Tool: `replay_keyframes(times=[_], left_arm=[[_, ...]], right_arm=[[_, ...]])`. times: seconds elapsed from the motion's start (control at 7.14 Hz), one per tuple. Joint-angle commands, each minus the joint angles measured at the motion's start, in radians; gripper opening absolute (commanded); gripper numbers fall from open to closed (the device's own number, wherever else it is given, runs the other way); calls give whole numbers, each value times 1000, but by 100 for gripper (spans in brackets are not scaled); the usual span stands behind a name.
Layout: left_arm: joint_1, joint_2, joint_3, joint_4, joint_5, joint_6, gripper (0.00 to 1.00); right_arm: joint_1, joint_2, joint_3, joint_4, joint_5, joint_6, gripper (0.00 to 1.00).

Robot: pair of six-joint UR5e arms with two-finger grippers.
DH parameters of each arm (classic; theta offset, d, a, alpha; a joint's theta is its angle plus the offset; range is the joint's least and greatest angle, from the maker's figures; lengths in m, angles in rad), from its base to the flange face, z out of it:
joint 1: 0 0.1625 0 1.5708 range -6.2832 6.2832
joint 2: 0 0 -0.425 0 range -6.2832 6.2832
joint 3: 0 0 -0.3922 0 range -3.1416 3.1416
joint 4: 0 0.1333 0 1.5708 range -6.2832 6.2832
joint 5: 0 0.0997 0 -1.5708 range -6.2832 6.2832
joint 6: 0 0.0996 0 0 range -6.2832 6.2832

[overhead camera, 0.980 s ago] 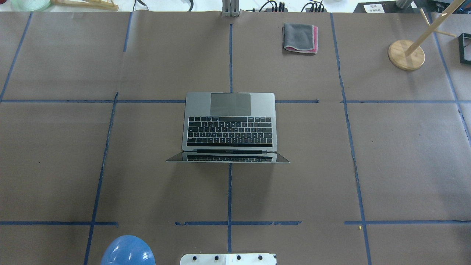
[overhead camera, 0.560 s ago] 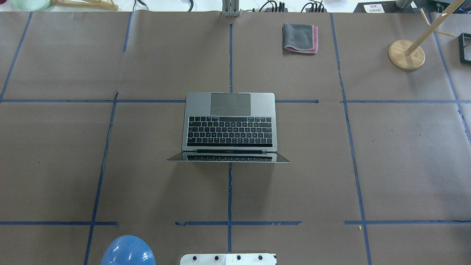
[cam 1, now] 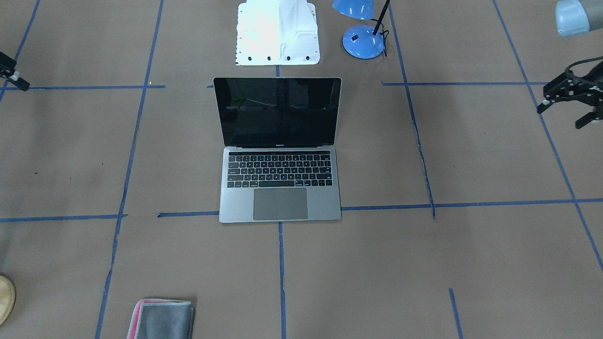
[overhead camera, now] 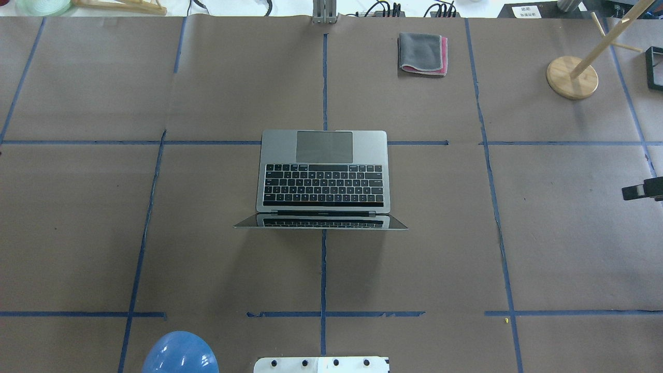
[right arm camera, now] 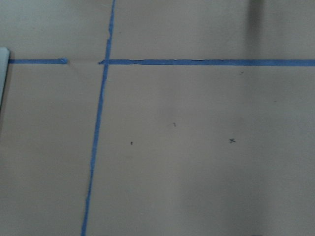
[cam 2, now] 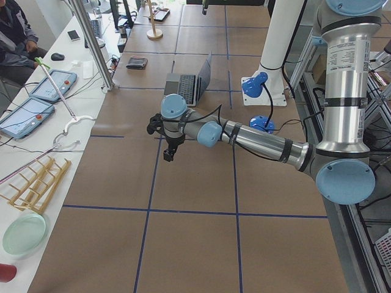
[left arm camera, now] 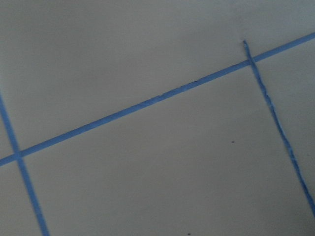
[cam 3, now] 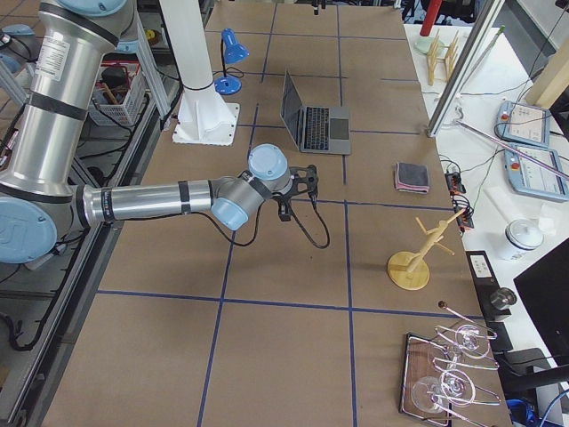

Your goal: Close laptop

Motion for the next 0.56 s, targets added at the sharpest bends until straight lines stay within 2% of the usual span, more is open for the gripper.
replay_keyframes(times=[0.0, 0.14, 0.28, 0.42], left_arm=[[195, 64, -20, -356, 4, -412, 100], [274, 82, -20, -544, 10, -605, 100], [351, 81, -20, -663, 14, -770, 100], [431, 75, -28, -730, 77, -853, 100]], right_arm=[[-287, 1, 11, 267, -233, 327, 100], [-392, 0, 50, 285, -327, 397, 100], [-507, 0, 72, 286, -437, 417, 100], [-654, 1, 103, 287, -591, 474, 99]])
